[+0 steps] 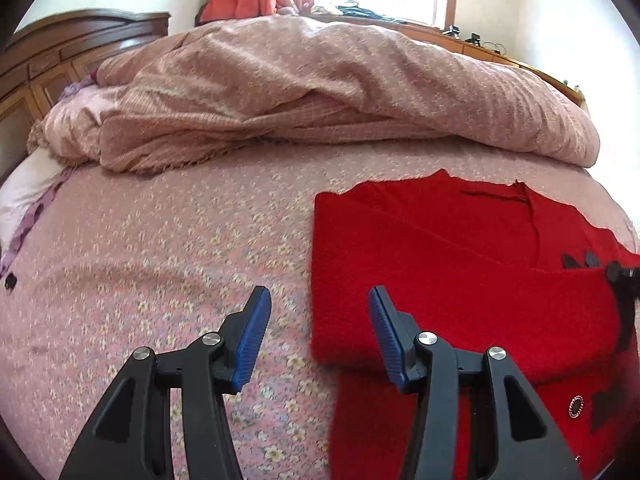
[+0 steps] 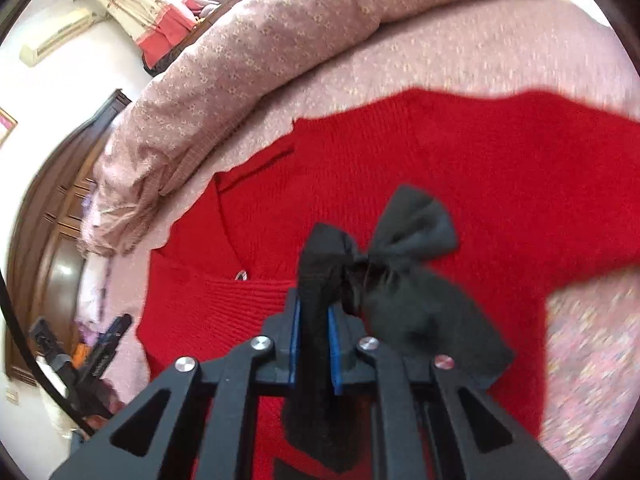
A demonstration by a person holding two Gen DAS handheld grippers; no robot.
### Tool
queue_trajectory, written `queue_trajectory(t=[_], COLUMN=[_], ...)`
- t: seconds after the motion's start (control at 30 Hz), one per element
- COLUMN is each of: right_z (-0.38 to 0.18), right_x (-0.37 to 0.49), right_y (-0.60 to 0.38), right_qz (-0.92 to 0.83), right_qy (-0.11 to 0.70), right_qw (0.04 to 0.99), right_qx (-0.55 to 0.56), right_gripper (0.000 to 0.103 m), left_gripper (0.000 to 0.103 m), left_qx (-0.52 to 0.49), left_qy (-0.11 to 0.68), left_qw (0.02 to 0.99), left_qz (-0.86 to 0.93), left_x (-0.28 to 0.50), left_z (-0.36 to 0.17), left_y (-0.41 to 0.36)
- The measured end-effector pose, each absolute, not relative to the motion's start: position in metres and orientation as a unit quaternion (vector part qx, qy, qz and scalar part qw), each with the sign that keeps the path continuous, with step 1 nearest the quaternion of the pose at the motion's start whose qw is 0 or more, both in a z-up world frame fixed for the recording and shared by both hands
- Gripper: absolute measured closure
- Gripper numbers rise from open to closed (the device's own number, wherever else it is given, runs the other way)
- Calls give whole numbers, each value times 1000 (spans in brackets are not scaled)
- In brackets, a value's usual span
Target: Fold small clothes
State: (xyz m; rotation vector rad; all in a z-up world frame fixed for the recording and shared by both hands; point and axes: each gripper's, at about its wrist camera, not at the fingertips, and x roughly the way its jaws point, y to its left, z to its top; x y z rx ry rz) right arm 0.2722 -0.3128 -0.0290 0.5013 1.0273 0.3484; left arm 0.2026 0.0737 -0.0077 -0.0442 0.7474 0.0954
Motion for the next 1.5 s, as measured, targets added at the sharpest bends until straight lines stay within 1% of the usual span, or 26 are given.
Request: queue_trajectory(t=[0.27,0.43,0.57,0.93,0.97,1.0,1.03,1.1,1.2,1.27,1.37,1.4,1.43,1.47,1.5], right_z=[0,1,-2,-20,-23,-24,-25,-24,-13,-7,-8,-10,-12,-18,-22], right_x=[319,345,357,380,380,379,378,373,359,349,330,325,320,318,316], right_y=[-329,-326,-311,-325,-326,-326,-328,-334,-352,-360,-357,-353,-348,-342,-339], right_qz=[136,147,143,125,125,123,116,97,83,92,142,158,169,165,155], right_qy=[474,476,473,467,467,466,464,454,427,412,428,431,434,446,454], right_qw=[852,852,861,861,860,860,862,870,878,879,858,854,852,850,849], right_qx=[177,162,123,158,165,167,167,169,201,222,245,245,241,229,220], right_gripper=[91,91,91,89,86,78,76,65,58,57,58,61,66,81,86], left_gripper=[58,58,58,58,58,58,58,58,58,58,58,58,58,58,58], left_qx=[-19,-29,-25,1,1,2,3,4,7,9,11,11,13,15,16], left_qy=[355,360,365,362,362,363,363,362,356,355,355,357,358,357,357], left_qw=[934,931,929,931,930,930,930,931,933,934,933,933,933,933,933], left_qz=[44,50,56,56,55,55,54,52,51,48,47,46,46,46,46], left_x=[208,214,215,214,214,215,214,213,212,211,211,211,210,210,209], left_z=[-9,-14,-19,-23,-24,-24,-24,-24,-22,-21,-22,-23,-23,-23,-23], left_y=[79,86,87,80,80,79,79,78,75,73,71,70,70,69,68])
